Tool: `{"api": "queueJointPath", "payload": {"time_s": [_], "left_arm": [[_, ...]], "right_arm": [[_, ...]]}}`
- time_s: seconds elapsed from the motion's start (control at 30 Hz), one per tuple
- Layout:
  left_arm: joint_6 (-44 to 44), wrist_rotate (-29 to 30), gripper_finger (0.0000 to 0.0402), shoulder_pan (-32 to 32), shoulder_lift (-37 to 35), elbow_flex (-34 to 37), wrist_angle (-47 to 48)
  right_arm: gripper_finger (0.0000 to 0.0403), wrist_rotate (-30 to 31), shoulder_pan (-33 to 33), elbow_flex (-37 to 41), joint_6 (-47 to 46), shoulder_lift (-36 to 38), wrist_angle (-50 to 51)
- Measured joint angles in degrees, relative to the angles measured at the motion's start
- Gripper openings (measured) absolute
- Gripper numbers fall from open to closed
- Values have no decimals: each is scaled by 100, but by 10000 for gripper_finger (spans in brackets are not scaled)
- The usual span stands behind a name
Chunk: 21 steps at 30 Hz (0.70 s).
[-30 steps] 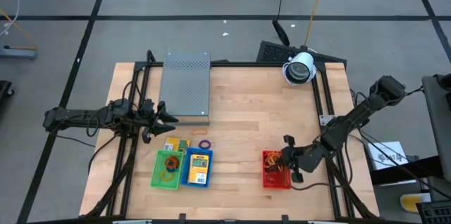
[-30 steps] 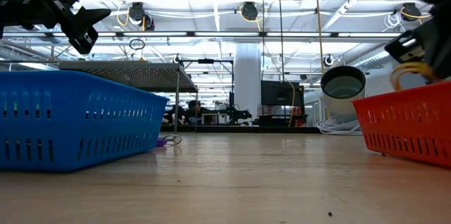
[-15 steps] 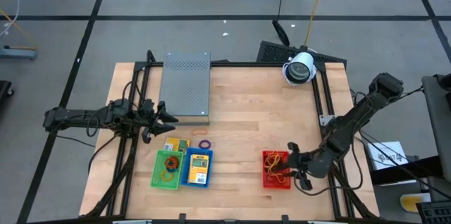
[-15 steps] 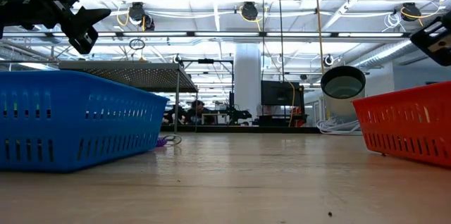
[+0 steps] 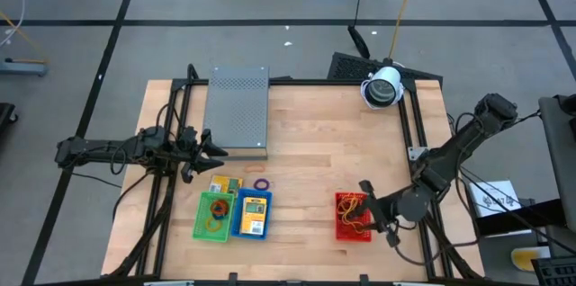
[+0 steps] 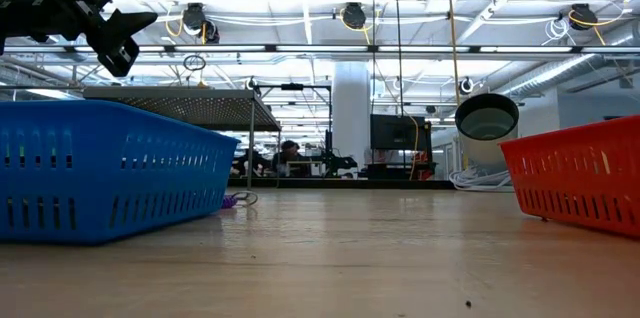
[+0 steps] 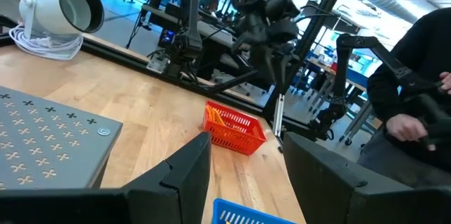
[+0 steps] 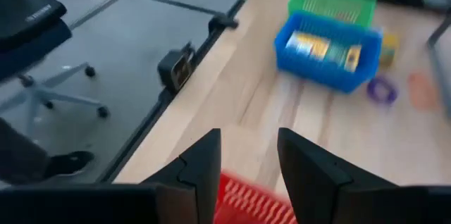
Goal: Pick & Place Office Desk Supplies
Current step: Put the purple spring rubberband into the green bin
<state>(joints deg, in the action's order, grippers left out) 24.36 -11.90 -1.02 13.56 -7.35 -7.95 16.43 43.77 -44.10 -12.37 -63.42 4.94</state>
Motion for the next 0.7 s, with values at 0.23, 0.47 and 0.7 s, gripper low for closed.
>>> {"api": "queueJointPath", "payload": {"time_s": [0.23, 0.47, 0.7], "left_arm": [[0, 0, 186, 0, -2, 0, 2], [-3, 0, 186, 0, -1, 0, 2], [-1, 0, 186, 0, -2, 0, 1]], "right_arm": [[130, 0, -441, -773, 609, -438, 42], [132, 3, -868, -1217, 546, -900, 10], [132, -22, -1445, -1838, 554, -1367, 81]]}}
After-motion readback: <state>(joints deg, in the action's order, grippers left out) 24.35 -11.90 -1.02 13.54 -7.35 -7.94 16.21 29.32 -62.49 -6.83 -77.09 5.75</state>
